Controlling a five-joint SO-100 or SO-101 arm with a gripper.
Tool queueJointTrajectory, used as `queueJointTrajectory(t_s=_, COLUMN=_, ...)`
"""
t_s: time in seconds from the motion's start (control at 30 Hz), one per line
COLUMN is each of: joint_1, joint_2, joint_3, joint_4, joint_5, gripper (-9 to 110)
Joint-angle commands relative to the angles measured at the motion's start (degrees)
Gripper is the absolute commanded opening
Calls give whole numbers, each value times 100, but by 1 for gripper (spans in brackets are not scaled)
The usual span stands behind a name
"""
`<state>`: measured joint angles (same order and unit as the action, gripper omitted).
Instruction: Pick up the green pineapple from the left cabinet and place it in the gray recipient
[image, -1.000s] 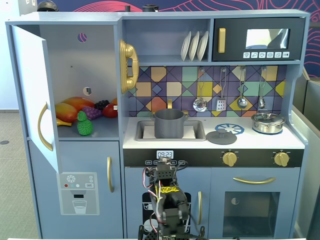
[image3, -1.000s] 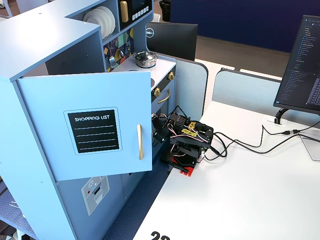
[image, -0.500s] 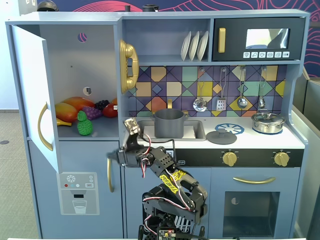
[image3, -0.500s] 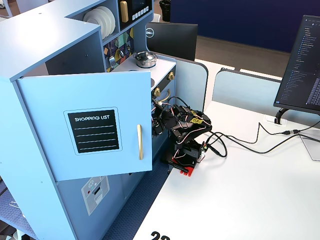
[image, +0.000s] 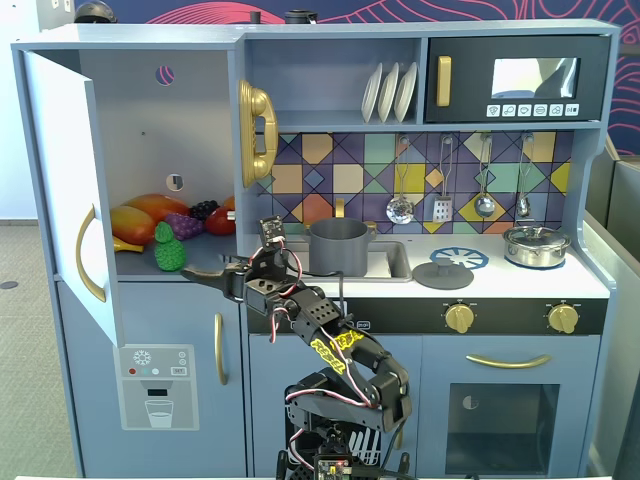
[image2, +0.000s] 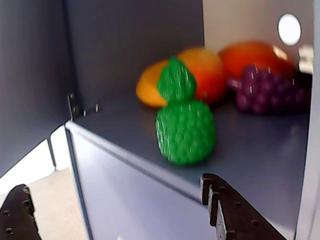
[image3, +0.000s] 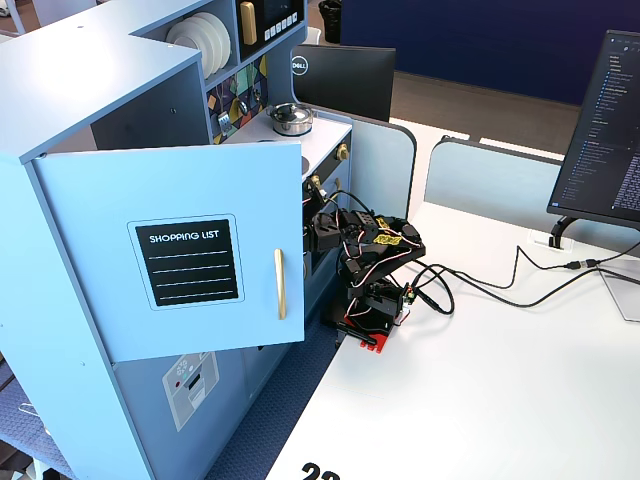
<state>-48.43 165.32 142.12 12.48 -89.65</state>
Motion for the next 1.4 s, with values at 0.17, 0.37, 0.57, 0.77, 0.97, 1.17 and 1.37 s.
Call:
queueJointTrajectory(t_s=0.17, joint_1=-9, joint_2=-1195, joint_3=-141, joint_4=-1485, joint_5=-360, gripper=45)
queueJointTrajectory(t_s=0.37, joint_1=0, joint_2=-2145, joint_3=-422, joint_4=-2215, joint_5=-281, gripper=46)
queueJointTrajectory(t_s=0.57, joint_1=62, joint_2=-2936, joint_3=-905, joint_4=-2531, joint_5=-53, gripper=43)
queueJointTrajectory(t_s=0.77, joint_1=211, joint_2=-3674, joint_3=-1362, joint_4=-2927, joint_5=-44, gripper=43)
queueJointTrajectory(t_s=0.97, joint_1=360, joint_2=-4184, joint_3=-1775, joint_4=-3111, joint_5=-53, gripper=43)
queueJointTrajectory(t_s=1.17, joint_1=387, joint_2=-4315, joint_3=-1907, joint_4=-3111, joint_5=-35, gripper=43)
queueJointTrajectory(t_s=1.37, joint_1=422, joint_2=-4658, joint_3=-2101, joint_4=-3182, joint_5=-105, gripper=42)
